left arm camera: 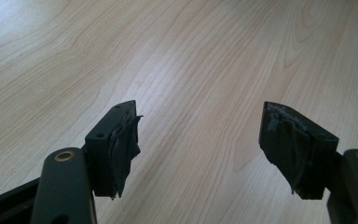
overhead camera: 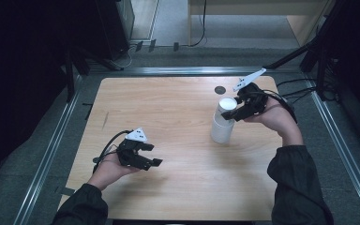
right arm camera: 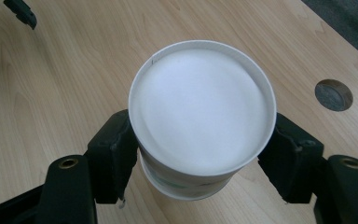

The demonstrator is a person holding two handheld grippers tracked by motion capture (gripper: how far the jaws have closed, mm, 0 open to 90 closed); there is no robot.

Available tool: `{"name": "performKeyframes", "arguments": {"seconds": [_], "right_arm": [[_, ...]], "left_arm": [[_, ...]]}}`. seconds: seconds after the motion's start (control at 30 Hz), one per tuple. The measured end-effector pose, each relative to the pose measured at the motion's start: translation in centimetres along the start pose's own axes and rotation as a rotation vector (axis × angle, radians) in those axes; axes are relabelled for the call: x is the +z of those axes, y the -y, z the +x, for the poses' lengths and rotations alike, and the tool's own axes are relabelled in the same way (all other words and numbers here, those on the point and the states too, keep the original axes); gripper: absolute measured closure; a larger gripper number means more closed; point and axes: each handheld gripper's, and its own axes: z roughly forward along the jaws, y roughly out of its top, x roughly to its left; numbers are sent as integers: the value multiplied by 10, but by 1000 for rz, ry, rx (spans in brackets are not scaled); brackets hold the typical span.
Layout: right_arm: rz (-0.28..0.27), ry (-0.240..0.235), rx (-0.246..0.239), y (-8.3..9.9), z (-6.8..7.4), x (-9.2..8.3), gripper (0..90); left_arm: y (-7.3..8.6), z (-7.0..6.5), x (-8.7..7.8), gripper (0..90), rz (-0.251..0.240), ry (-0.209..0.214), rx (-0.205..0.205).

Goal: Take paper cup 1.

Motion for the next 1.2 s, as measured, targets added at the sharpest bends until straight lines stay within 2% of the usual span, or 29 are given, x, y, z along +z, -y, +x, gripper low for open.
{"name": "performKeyframes", "arguments": {"seconds": [0.17, 0.43, 1.13, 1.2], "right_arm": [[-14, -1, 6, -1, 0, -3, 328], [-23, 21, -4, -4, 4, -10, 329], [-95, 66, -11, -10, 9, -32, 332], [-118, 76, -19, -12, 11, -37, 332]], "left_arm": [[0, 0, 0, 285, 2, 1, 3], [0, -1, 1, 285, 8, 4, 10], [-2, -1, 3, 284, 13, 10, 10], [-2, -1, 4, 284, 15, 11, 13]]}}
